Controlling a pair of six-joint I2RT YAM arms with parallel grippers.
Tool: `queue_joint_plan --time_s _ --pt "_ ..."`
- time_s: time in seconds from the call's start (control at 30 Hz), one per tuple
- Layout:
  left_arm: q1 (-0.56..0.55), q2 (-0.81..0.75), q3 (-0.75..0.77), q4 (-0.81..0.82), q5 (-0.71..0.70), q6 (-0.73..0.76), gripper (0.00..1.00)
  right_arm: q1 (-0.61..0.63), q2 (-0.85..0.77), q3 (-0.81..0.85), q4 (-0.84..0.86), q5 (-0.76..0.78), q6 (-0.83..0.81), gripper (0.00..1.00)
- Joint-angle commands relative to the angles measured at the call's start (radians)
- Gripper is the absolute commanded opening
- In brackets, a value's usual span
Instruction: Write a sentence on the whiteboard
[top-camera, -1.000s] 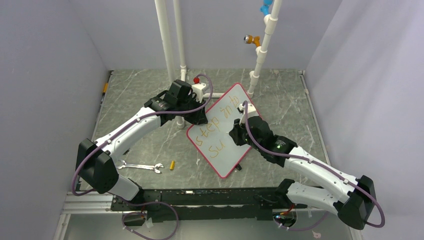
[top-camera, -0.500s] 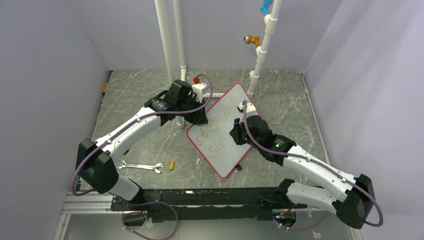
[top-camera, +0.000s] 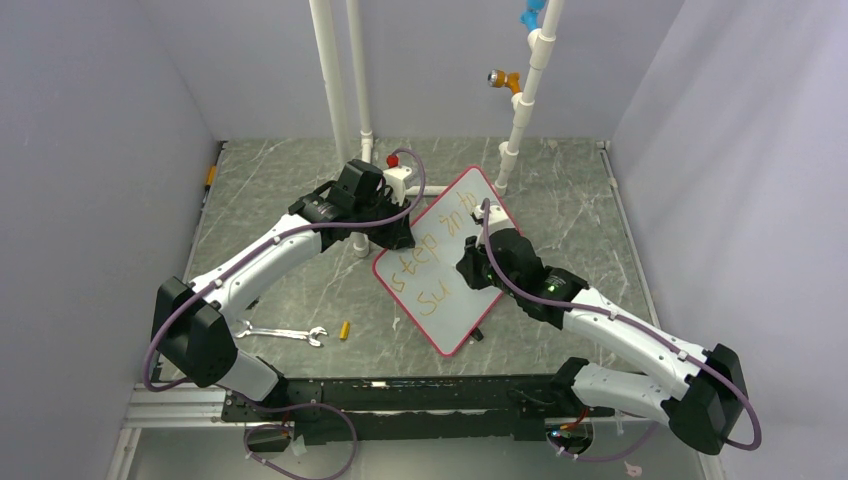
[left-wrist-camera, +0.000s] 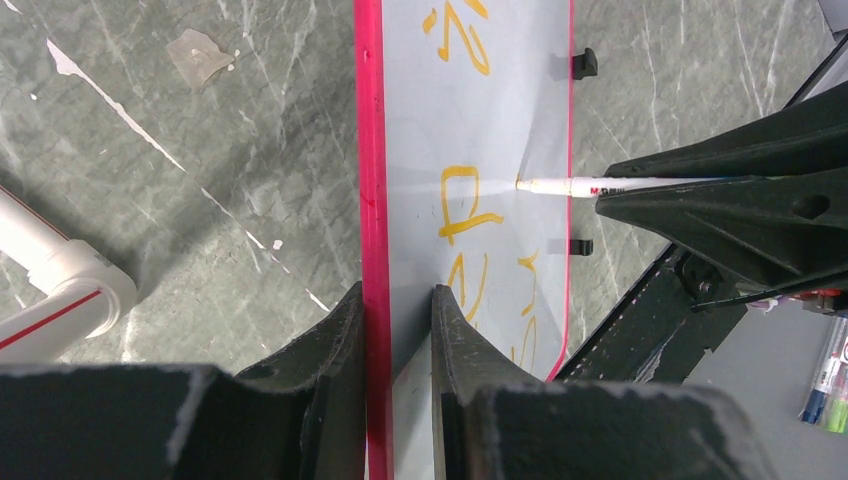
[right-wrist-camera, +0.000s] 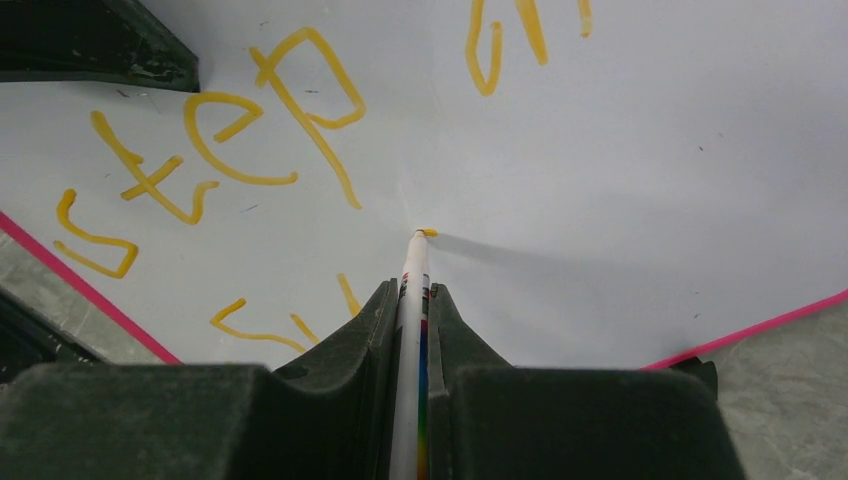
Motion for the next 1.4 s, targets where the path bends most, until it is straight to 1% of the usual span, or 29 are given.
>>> queue_joint_plan --time_s 0.0,0.3,0.63,1.0,1.2,1.37 --pt "-0.007 -0.019 0.023 -0.005 -0.118 0.116 0.00 0.001 0.002 0.001 0.054 -0.081 -0.003 0.00" --pt "-0.007 -0.018 0.023 -0.005 -0.118 0.117 0.00 0.001 -0.011 -0.036 0.037 -0.126 0.012 0.00" --pt "-0.008 -0.016 0.024 -0.004 -0.120 0.118 0.00 0.001 -0.061 -0.093 0.000 -0.127 0.034 0.00" --pt "-0.008 -0.015 0.023 -0.005 -0.120 0.117 0.00 0.001 -0.084 -0.115 -0.035 -0.072 0.056 0.00" --pt "-0.007 -0.017 0.022 -0.004 -0.122 0.117 0.00 0.000 -0.077 -0.100 -0.052 -0.021 0.055 0.00" --pt "-0.006 -0.015 0.023 -0.004 -0.118 0.116 0.00 0.000 -0.059 -0.054 -0.069 0.032 0.039 0.00"
